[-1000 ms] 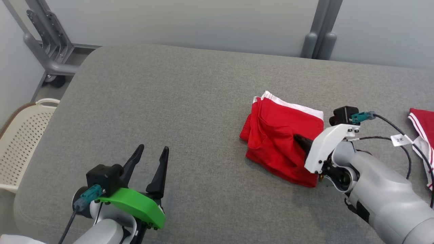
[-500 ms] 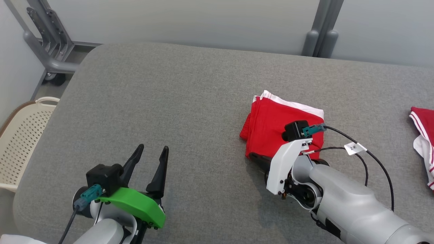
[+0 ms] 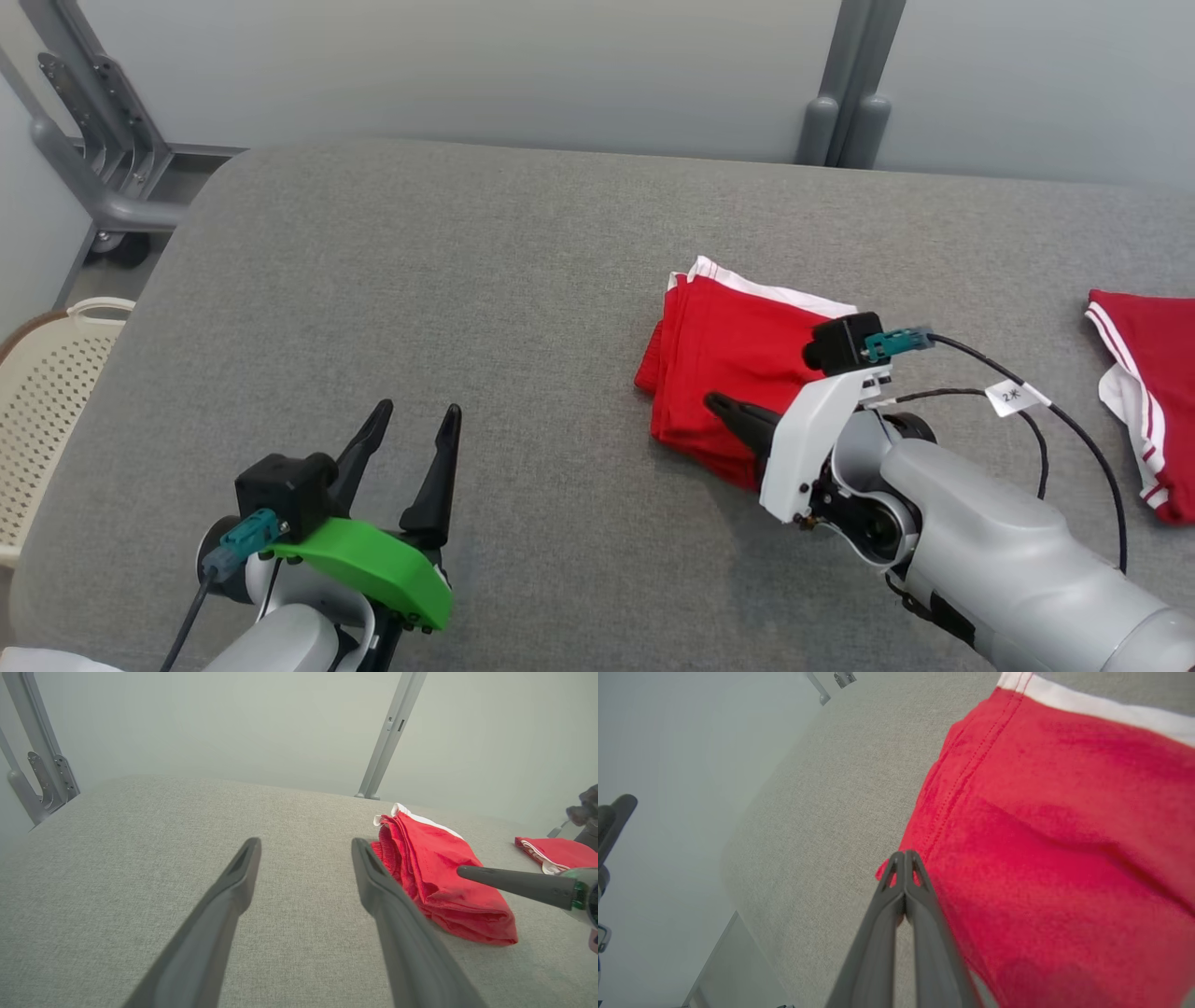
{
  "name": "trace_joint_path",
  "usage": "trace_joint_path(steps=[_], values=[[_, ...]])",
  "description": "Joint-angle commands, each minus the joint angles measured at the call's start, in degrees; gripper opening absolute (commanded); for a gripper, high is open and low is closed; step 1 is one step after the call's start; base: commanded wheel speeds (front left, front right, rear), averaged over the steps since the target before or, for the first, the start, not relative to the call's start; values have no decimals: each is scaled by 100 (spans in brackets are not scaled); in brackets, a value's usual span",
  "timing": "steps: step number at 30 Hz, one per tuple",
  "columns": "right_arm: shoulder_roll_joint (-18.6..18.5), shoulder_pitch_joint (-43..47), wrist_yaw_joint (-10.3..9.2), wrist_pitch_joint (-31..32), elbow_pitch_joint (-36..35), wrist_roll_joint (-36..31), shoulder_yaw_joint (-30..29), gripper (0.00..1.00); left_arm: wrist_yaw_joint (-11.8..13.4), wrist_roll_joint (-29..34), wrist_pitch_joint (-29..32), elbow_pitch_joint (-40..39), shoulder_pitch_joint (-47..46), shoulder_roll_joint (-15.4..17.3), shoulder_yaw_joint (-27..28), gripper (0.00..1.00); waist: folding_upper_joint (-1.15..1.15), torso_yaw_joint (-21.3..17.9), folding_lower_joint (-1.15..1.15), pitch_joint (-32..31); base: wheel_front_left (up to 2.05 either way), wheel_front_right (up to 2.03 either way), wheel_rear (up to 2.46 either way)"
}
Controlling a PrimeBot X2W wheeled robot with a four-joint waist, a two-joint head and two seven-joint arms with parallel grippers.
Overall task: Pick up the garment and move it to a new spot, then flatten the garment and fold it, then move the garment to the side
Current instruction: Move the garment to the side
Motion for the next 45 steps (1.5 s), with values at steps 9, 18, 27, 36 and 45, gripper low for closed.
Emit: trace_joint_path(steps=[9,18,27,36,45], values=[[-459,39,2,-268,-126,-195,-207,100,70,-74,24,-39,151,79,7,100,0,-235,0,-195,0,0,0],[-713,178,2,-380,-36,-418,-530,100,126,-56,26,-151,225,150,25,100,0,-399,0,-268,0,0,0],[-713,292,2,-245,411,-478,-1043,100,110,-60,31,-176,197,143,-7,100,0,-353,0,-210,0,0,0],[-719,74,2,644,786,-217,-1272,100,80,-46,58,-174,88,151,-19,100,0,-233,0,-93,0,0,0],[-613,-305,2,1713,1417,78,-1467,100,48,-36,87,-137,-15,115,-47,100,0,-11,0,28,0,0,0]])
